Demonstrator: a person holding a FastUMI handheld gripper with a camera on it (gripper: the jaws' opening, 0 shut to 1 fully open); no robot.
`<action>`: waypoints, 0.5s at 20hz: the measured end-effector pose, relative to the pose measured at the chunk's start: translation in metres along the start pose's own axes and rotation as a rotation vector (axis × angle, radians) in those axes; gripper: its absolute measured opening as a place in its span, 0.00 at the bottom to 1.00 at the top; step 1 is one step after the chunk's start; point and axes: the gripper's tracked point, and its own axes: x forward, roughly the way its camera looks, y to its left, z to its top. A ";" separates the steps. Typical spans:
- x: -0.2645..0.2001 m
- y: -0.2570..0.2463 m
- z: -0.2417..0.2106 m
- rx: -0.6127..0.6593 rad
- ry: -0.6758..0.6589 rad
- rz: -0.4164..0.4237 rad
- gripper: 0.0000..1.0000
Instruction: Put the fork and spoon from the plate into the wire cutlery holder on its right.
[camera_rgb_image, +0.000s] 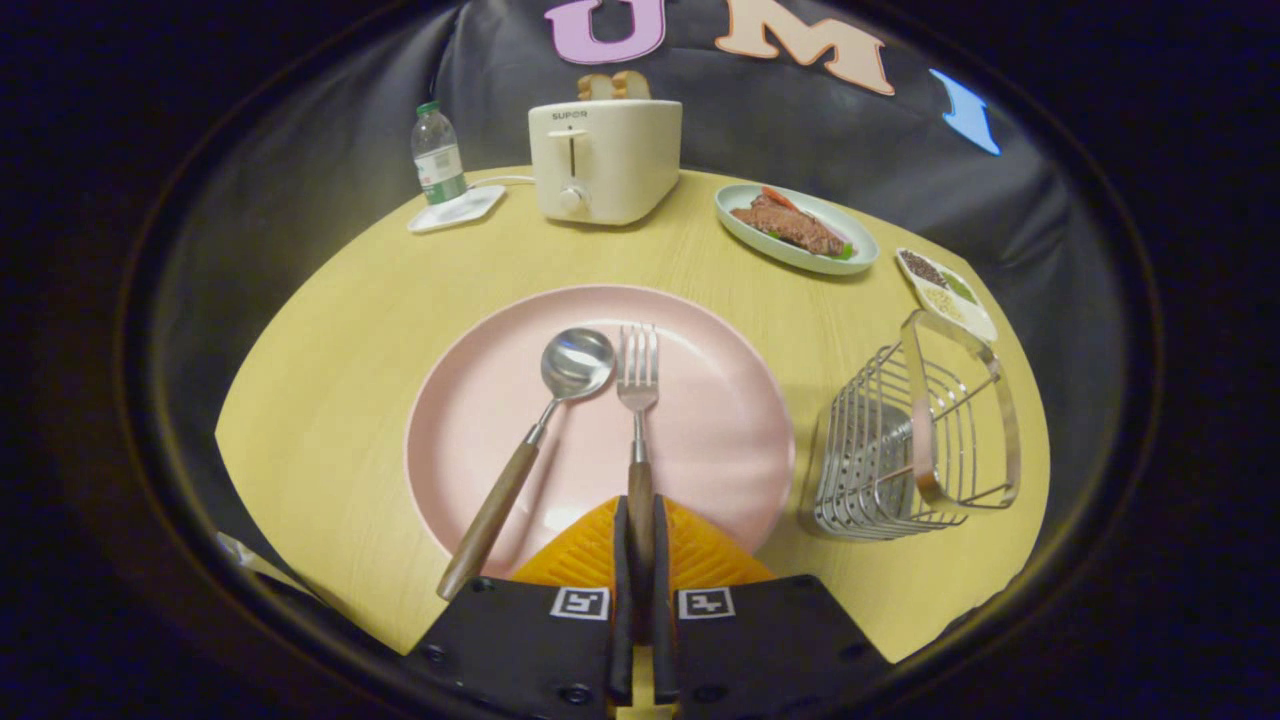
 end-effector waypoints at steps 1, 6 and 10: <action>0.000 0.000 0.001 0.009 -0.003 -0.003 0.11; -0.005 -0.003 -0.003 0.013 0.032 -0.019 0.11; -0.017 -0.004 0.001 -0.008 0.072 0.020 0.11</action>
